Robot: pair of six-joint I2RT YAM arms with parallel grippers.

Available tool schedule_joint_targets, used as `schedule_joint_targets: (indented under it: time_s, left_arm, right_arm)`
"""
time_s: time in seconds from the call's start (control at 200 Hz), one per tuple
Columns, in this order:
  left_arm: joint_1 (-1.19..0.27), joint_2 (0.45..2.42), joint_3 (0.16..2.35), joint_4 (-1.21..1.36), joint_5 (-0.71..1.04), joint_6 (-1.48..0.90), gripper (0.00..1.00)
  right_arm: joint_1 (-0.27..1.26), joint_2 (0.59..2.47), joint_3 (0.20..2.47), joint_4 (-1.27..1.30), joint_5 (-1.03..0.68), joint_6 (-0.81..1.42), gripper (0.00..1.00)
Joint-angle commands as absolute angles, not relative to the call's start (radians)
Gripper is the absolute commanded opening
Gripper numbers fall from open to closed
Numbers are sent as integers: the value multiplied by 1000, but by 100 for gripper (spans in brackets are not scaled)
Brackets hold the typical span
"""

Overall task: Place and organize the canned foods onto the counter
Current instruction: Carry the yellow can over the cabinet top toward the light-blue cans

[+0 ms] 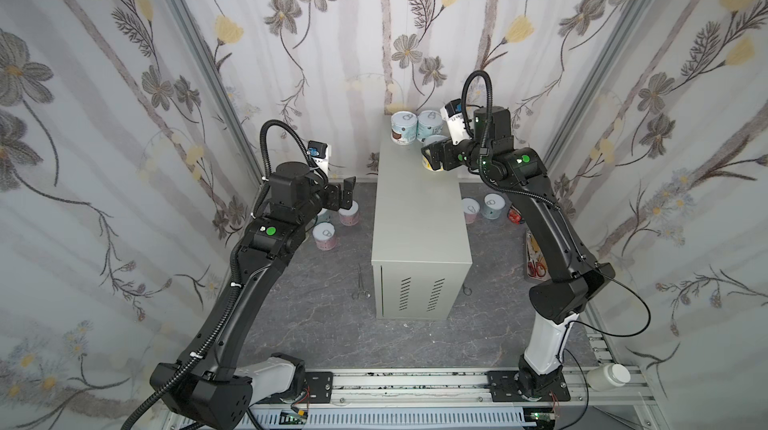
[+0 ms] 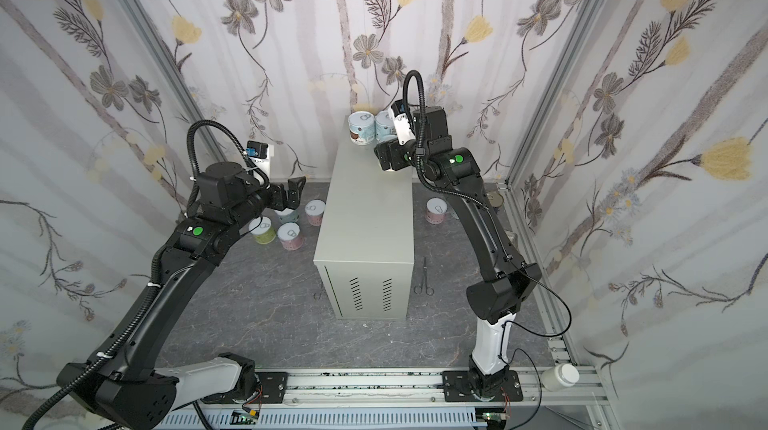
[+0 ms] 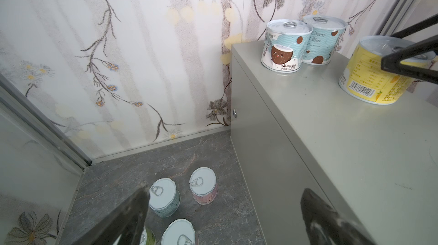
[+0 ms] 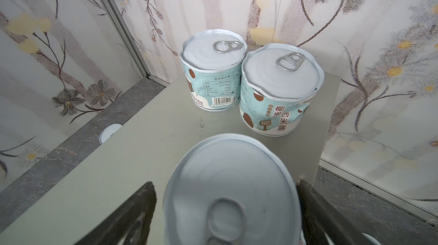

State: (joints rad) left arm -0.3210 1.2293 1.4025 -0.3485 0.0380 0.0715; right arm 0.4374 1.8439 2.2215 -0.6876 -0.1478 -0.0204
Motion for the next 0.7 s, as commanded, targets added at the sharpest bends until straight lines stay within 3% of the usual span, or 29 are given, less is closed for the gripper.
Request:
schedule_joint_targets:
  time_s: [0.0,0.325,0.694]
  left_arm:
    - [-320,1233,1418,-339,31,75,100]
    - [-320,1249,1440,-351,24,80,100]
    - [-320,1254,1435,-350,15,81,100]
  right_arm:
    - [437,1762,2089,-565,-205,-51,96]
    - [437,1481,1596,-199,-197,-51,95]
    - [434,1515,1549,-104,-194,-29,86]
